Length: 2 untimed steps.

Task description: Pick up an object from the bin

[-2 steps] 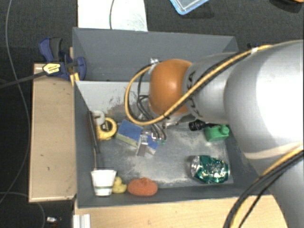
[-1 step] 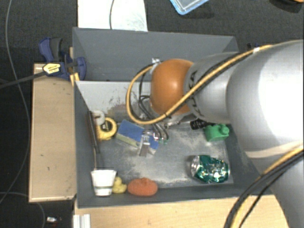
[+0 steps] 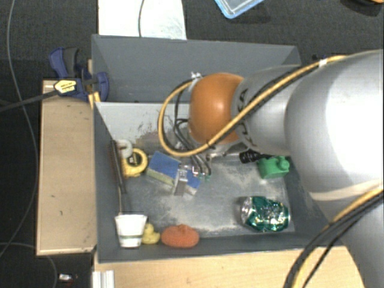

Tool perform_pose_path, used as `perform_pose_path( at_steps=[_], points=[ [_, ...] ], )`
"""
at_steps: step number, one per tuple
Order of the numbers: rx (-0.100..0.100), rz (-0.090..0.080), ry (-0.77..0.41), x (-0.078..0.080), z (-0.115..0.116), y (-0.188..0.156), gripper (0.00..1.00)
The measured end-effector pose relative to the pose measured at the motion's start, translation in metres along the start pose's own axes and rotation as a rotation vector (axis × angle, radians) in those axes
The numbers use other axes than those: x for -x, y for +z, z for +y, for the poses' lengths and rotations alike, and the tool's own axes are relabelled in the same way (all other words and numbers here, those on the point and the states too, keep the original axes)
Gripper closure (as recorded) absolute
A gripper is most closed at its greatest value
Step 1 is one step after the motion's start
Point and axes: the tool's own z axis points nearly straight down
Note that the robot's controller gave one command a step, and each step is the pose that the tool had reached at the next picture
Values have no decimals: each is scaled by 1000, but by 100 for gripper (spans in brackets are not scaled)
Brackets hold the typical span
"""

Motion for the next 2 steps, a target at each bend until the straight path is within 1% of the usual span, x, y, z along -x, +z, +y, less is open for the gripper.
perform_pose_path(
  at_steps=[1, 2],
  points=[
    [0, 1, -15, 1, -2, 3, 100],
    [0, 1, -14, 1, -2, 3, 100]
  ],
)
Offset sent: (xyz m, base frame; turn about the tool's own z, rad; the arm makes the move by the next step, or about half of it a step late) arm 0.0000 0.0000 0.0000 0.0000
